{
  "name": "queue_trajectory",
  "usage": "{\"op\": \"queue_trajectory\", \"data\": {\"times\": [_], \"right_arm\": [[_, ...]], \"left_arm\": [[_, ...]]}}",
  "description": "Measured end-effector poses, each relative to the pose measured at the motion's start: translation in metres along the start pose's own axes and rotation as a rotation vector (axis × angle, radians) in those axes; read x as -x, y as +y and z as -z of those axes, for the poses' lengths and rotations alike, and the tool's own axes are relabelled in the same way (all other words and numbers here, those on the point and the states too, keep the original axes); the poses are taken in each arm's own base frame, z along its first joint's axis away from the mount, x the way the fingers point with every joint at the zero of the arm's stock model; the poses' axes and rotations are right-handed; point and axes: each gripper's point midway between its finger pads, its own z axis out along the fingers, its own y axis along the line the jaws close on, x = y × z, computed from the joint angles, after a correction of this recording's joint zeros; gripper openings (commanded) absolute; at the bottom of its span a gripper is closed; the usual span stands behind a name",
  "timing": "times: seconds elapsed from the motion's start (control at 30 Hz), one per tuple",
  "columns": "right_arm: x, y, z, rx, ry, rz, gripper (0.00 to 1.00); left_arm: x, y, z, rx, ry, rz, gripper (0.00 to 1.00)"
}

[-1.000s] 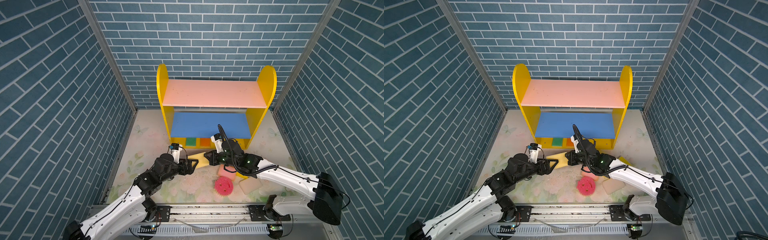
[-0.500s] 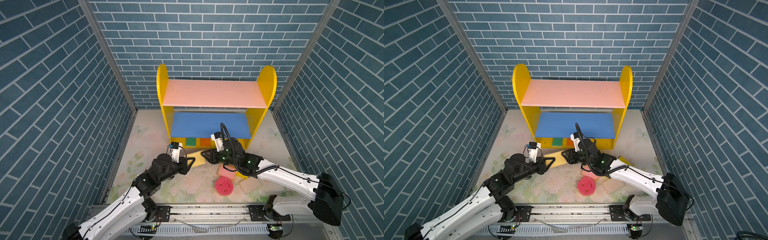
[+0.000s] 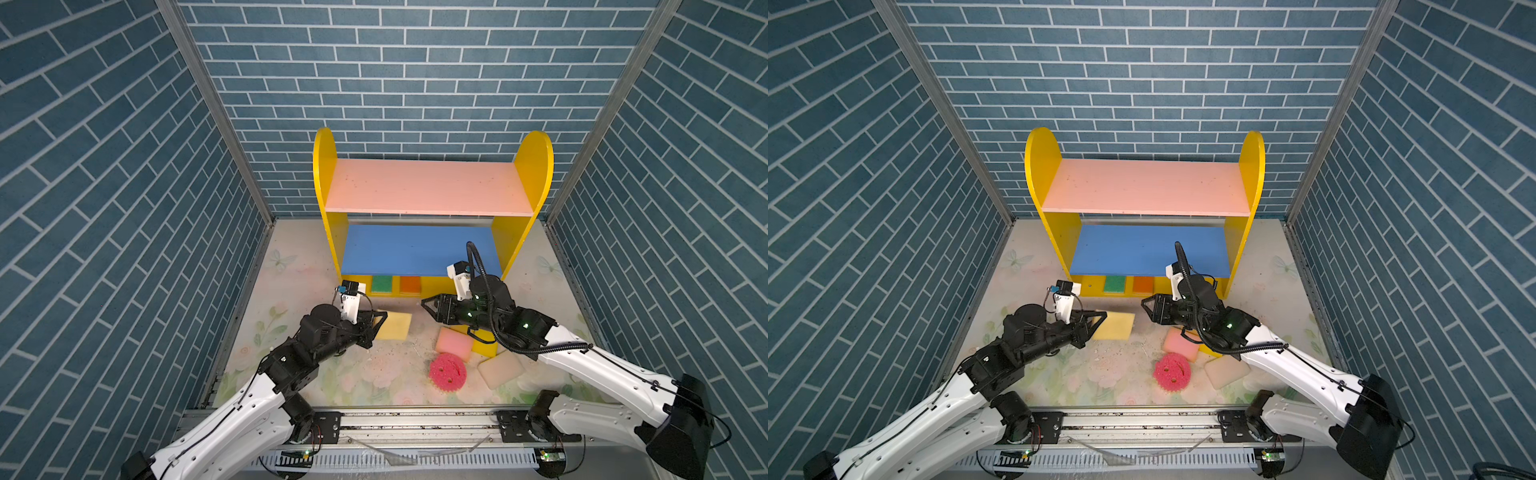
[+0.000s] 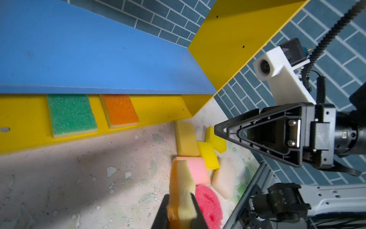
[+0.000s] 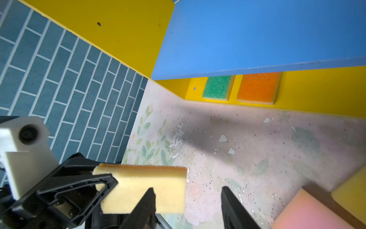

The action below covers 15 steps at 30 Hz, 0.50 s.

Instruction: Place and organize the cleaning sponges onto the shelf

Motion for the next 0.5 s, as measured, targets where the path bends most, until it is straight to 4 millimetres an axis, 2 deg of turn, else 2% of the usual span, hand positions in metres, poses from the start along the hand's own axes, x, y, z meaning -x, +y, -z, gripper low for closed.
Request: {"op": "queue_trajectory", "data": {"times": [0.1,0.17,0.2,0.33,0.5], "right_arm": [[-0.009,-0.003,-0.007,-0.011,0.050,-0.037,0.54],[-0.017,-0.007,-0.015,-0.020,0.093,-0.069,0.55],[-0.020,-0.008,-0.019,-0.023,0.112,-0.081,0.56],[-0.031,-0.010,-0.033,-0.018,0.176,-0.138,0.62],[-0.031,0.004,-0.046,0.055,0.203,-0.212,0.68]], "left_arm": [[-0.004,0.004,-0.004,0.016,0.025,-0.021,0.11],[-0.010,0.009,-0.006,0.041,0.049,-0.039,0.01],[-0.012,0.012,-0.006,0.052,0.056,-0.049,0.00],[-0.013,0.018,-0.004,0.096,0.067,-0.113,0.00],[0.002,0.013,0.003,0.123,0.023,-0.234,0.00]]}}
